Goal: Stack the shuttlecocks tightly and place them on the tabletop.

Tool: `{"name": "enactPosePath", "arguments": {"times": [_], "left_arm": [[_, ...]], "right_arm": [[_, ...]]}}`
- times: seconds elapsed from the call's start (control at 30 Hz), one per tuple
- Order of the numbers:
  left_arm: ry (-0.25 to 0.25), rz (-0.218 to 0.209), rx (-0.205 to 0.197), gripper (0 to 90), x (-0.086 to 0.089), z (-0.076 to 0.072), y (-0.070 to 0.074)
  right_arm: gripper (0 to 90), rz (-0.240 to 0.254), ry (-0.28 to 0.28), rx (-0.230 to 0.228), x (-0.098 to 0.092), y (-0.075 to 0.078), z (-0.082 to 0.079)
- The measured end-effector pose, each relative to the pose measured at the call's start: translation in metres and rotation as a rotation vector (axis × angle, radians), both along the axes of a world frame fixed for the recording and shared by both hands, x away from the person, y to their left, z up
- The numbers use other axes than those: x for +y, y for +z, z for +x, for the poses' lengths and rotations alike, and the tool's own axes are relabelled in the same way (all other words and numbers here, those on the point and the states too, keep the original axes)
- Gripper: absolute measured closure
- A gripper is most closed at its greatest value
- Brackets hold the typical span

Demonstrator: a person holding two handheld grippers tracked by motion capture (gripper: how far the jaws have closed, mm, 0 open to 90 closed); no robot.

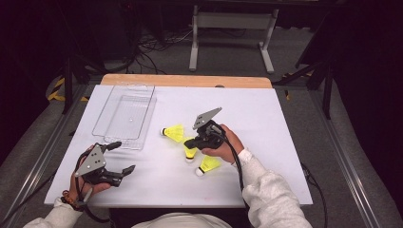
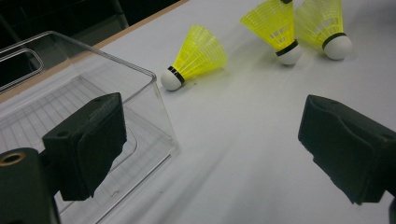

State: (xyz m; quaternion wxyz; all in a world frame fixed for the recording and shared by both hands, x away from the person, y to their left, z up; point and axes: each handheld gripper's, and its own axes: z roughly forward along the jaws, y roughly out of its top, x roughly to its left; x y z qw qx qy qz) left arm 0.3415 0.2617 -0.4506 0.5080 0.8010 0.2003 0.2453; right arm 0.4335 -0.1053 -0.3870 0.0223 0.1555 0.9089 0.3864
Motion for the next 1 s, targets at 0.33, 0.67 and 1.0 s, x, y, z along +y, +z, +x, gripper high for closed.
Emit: {"name": "enactPosePath", "arguments": {"times": [0.33,0.67,1.0], "left_arm": [[0.002,-0.006,-0.004,8.7,0.001,0.0,0.001],[0.001,-0.003,-0.002,8.7,0.001,0.0,0.0],[0.003,-0.003,-0.005,8.7,0.001,-0.001,0.001]], "right_arm": [[90.0,0.042,-0.053,-0.042,-0.005,0.003,0.004],[90.0,0.07,-0.124,-0.081,-0.011,0.005,0.015],[90.0,0.082,-0.157,-0.112,-0.006,0.009,0.027]]}}
